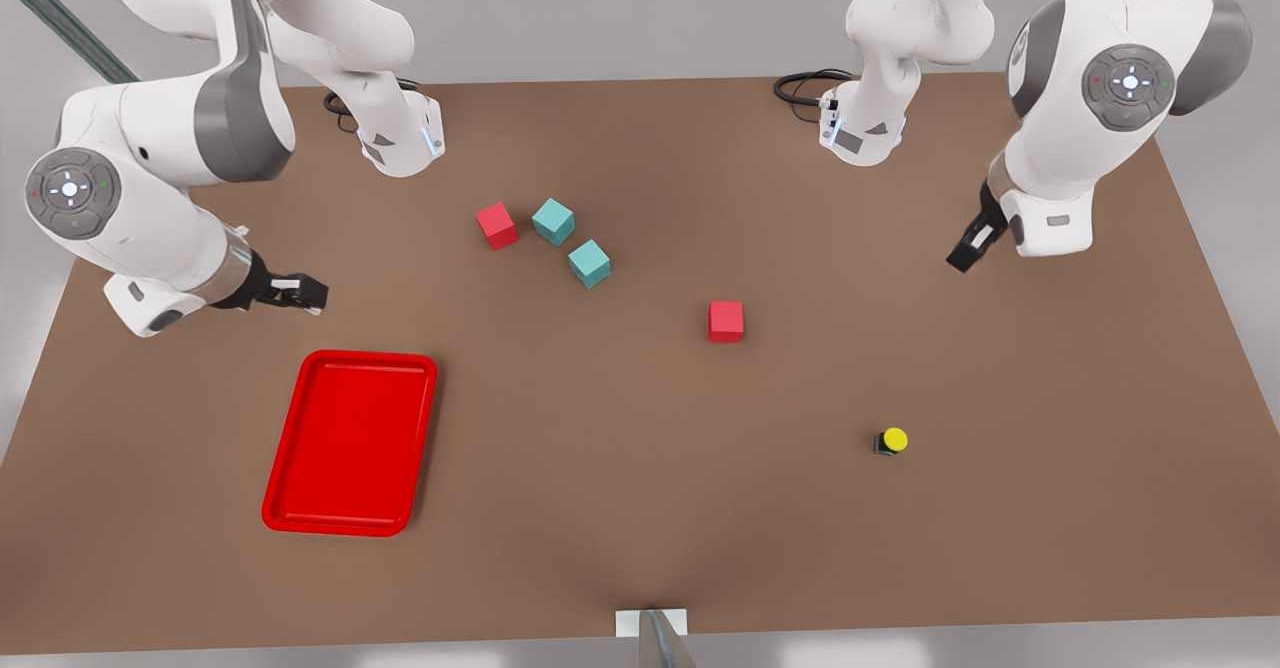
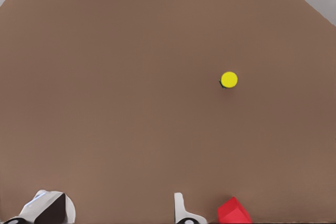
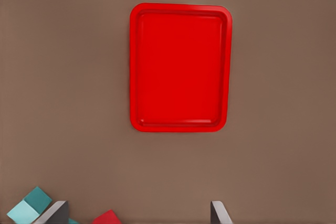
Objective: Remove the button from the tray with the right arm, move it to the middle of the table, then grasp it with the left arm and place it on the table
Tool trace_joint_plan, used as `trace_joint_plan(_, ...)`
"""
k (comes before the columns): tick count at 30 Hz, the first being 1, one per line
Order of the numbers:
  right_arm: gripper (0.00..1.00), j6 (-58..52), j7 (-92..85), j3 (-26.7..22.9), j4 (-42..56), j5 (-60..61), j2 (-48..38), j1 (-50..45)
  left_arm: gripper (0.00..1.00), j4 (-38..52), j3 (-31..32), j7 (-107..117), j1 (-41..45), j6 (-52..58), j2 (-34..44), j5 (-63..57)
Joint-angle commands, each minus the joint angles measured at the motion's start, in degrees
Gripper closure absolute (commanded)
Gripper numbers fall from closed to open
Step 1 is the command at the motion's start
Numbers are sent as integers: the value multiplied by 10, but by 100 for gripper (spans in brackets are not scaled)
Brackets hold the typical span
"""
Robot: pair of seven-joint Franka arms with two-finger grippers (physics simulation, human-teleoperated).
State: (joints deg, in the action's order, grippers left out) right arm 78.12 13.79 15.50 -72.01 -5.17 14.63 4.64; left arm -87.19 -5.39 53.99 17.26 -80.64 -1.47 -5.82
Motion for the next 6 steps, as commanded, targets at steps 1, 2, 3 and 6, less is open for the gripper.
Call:
trace_joint_plan(1,0,2,7,1,0,1,0,1,0,-1,-1,-695,9,-22,1,6)
trace_joint_plan(2,0,2,7,1,0,1,0,0,0,-2,-1,-695,9,-24,1,6)
trace_joint_plan(3,0,2,7,1,0,2,0,0,0,-3,-1,-687,9,-29,1,6)
trace_joint_plan(6,0,2,6,1,0,1,-1,1,0,-7,-1,-667,8,-40,0,6)
